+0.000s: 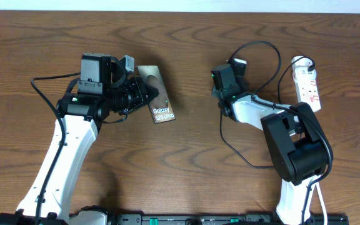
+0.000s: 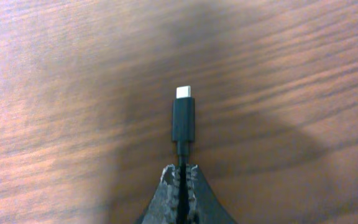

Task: Plug charger to phone and switch on socket
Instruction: 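Close the right gripper on the USB-C plug, then carry the plug with the right gripper toward the phone's bottom edge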

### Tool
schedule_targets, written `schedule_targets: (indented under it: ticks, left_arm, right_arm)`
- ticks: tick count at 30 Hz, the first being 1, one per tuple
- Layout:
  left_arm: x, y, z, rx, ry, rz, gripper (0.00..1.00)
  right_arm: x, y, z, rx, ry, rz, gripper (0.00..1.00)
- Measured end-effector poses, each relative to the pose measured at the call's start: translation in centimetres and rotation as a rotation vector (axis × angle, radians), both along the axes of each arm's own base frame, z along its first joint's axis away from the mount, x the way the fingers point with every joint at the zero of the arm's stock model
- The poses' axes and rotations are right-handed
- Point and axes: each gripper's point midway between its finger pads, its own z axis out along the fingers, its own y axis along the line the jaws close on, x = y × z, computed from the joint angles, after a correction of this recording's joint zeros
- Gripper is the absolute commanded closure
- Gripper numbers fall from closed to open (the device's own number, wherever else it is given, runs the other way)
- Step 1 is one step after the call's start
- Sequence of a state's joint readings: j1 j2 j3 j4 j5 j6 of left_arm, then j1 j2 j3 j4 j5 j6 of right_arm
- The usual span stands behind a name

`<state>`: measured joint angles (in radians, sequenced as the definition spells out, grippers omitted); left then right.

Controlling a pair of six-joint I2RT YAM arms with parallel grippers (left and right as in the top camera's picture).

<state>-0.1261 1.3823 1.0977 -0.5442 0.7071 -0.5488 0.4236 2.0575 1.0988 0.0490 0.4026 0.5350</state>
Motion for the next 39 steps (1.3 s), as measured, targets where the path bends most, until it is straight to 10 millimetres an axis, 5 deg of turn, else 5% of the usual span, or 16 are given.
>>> schedule_targets:
  ticks: [4, 10, 12, 14, 18, 21, 32, 37, 39]
  left_arm:
    - [0.0, 0.0, 0.0, 0.0, 0.003, 0.0, 0.92]
    - [-0.2, 0.0, -0.2, 0.003, 0.013, 0.001, 0.93]
    - [-0.3, 0.1, -0.3, 0.005, 0.02, 0.002, 0.93]
    - [-0.3, 0.1, -0.3, 0.005, 0.021, 0.002, 0.93]
    - [-0.3, 0.1, -0.3, 0.005, 0.022, 0.002, 0.92]
    - [-0.3, 0.1, -0.3, 0.005, 0.021, 0.002, 0.93]
    - [-0.3, 0.1, -0.3, 0.007, 0.019, -0.001, 0.93]
    - [-0.4, 0.1, -0.3, 0.007, 0.021, -0.001, 0.92]
    - [-0.5, 0.1, -0.4, 0.008, 0.027, -0.001, 0.92]
  right_arm:
    - [-3.5, 1.4, 0.1, -0.072, 0.148, 0.095, 0.99]
    - [-13.8, 2.3, -0.1, -0.118, 0.536, 0.248, 0.98]
    - [-15.9, 2.4, -0.2, -0.115, 0.614, 0.269, 0.86]
    - [-17.1, 2.7, -0.2, -0.112, 0.653, 0.283, 0.64]
    - [-17.2, 3.3, -0.1, -0.094, 0.646, 0.3, 0.46]
    - [-16.9, 3.7, 0.0, -0.069, 0.64, 0.302, 0.46]
    - [-16.8, 3.9, -0.3, 0.008, 0.649, 0.273, 0.7]
    - [-16.8, 3.7, -0.3, 0.003, 0.631, 0.239, 0.98]
    - [-16.7, 3.2, -0.3, -0.01, 0.627, 0.217, 0.99]
